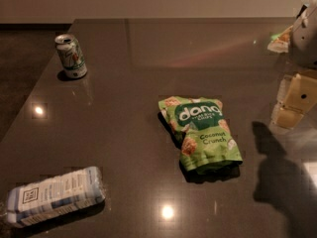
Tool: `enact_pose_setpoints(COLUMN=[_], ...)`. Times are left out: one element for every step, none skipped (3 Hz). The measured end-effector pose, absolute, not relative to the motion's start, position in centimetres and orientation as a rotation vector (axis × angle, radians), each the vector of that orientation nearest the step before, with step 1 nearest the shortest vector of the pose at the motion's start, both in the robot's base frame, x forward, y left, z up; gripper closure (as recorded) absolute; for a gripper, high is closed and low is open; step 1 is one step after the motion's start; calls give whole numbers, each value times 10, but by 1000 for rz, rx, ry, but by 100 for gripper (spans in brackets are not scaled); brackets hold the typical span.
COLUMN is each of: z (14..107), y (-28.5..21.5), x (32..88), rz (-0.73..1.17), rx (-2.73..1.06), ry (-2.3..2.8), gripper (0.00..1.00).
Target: Pick 7up can
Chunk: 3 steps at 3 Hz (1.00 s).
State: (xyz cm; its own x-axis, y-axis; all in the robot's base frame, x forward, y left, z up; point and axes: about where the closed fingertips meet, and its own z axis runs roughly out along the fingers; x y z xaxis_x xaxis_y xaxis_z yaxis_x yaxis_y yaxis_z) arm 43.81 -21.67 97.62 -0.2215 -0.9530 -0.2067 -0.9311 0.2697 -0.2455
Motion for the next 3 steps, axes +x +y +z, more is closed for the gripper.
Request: enact_pose_setpoints(z=[976, 977, 977], y=[-216, -193, -156], x=[439, 463, 497], rz=[-97, -40, 24], rx=[-1725, -1731, -1731], ry=[2229, 2154, 2084], gripper=[0, 0, 0])
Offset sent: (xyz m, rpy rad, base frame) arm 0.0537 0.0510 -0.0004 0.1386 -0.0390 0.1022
